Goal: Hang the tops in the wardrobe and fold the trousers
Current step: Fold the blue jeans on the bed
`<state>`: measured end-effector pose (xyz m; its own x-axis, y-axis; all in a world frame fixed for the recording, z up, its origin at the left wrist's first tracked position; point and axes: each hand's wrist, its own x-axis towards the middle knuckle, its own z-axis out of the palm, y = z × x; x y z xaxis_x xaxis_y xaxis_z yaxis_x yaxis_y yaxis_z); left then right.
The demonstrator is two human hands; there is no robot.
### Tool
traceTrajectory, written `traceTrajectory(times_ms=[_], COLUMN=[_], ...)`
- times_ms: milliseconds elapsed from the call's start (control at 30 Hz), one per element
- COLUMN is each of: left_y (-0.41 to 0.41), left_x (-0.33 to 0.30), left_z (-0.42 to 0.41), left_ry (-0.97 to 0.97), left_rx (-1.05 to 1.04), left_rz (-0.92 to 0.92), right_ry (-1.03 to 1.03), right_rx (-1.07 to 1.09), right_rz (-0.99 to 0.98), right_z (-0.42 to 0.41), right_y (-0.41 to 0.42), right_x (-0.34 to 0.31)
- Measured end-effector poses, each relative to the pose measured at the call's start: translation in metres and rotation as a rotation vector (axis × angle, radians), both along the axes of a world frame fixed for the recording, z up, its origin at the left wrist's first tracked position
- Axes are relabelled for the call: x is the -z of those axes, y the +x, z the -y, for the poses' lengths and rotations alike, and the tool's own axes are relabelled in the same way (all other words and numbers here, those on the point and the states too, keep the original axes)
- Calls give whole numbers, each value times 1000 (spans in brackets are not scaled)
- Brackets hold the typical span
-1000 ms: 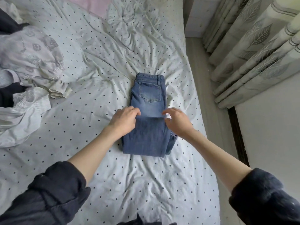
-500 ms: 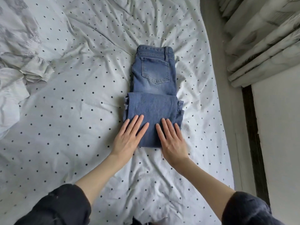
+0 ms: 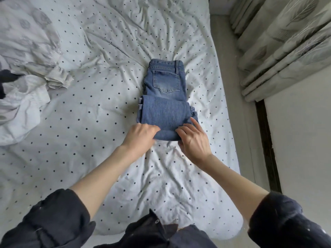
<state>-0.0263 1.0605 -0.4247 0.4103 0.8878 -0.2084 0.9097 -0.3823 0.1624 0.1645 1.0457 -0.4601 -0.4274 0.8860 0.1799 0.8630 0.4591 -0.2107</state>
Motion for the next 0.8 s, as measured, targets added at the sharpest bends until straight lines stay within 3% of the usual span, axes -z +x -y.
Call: traceTrajectory(times_ms=[200,400,467,600,800], left_y=[5,4,5,7,4], left_x=[-53,-70,-69,-56,-37], left_z=[40,69,66,49,4], left_ry=[-286,-729,-798,-681,-234], left_rx=[84,131,119,59,-44], left_rz=[-9,48,60,78,32], right_ry=[-197,-727,-831,-877,-802], right_rx=[-72,-133,-113,-13,127], right_rz=[23,190,189,121,19], right_z=[50,81,80,58,-16], right_y=[18,25,26,23,18], right_x=[-52,-100,-101,-87,-71])
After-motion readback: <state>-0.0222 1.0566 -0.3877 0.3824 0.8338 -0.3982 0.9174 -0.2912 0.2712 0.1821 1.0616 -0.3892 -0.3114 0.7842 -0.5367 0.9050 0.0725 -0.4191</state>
